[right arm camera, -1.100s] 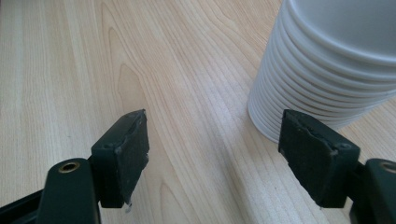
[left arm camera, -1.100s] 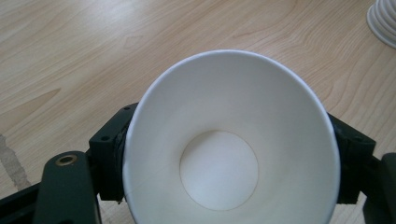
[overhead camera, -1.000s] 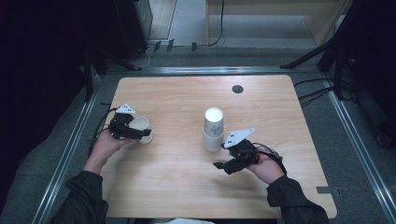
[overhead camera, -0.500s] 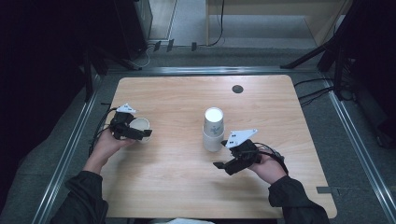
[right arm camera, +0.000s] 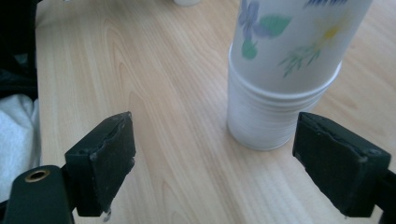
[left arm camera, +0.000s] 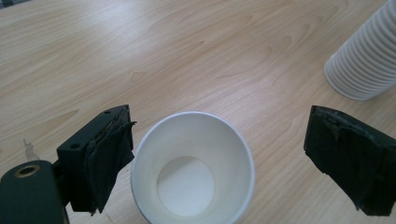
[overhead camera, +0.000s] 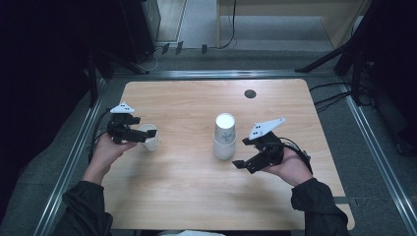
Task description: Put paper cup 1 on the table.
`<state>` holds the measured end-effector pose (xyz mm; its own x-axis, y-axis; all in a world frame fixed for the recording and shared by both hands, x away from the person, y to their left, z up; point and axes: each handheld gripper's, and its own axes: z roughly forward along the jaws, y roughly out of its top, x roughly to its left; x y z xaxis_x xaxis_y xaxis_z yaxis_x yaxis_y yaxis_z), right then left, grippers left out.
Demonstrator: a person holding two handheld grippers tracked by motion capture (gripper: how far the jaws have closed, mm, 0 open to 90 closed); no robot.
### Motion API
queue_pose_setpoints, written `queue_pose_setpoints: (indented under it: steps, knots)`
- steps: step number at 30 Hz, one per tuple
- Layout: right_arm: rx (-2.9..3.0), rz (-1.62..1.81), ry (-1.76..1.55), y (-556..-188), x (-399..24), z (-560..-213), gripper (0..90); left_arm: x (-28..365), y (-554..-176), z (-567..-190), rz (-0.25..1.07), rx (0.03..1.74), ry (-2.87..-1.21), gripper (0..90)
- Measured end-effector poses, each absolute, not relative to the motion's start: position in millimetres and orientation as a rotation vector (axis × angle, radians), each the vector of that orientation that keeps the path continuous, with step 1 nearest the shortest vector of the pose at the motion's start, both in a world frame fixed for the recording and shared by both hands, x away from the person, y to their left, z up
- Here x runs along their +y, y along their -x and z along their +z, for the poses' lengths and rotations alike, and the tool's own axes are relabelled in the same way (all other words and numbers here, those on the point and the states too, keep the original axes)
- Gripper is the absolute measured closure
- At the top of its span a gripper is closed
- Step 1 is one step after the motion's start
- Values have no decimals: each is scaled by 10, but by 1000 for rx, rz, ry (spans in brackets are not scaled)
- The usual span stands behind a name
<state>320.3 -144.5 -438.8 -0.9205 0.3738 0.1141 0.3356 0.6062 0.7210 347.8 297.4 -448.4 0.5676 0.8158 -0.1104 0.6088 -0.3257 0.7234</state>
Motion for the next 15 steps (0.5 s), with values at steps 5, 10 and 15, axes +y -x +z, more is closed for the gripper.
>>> queue_pose_setpoints:
  steps: [5,10,15]
  knots:
    - [2780,1193,-578,-3276,-1363,-4268,136,2858,-3329,-4392,336,1095,-2089,81]
    - [2776,1135,-533,-3395,-1304,-4135,137,2706,-3192,-4334,323,1050,-2120,82]
    - [2796,1076,-522,-3553,-1298,-3980,139,2570,-3083,-4320,268,1004,-2140,82]
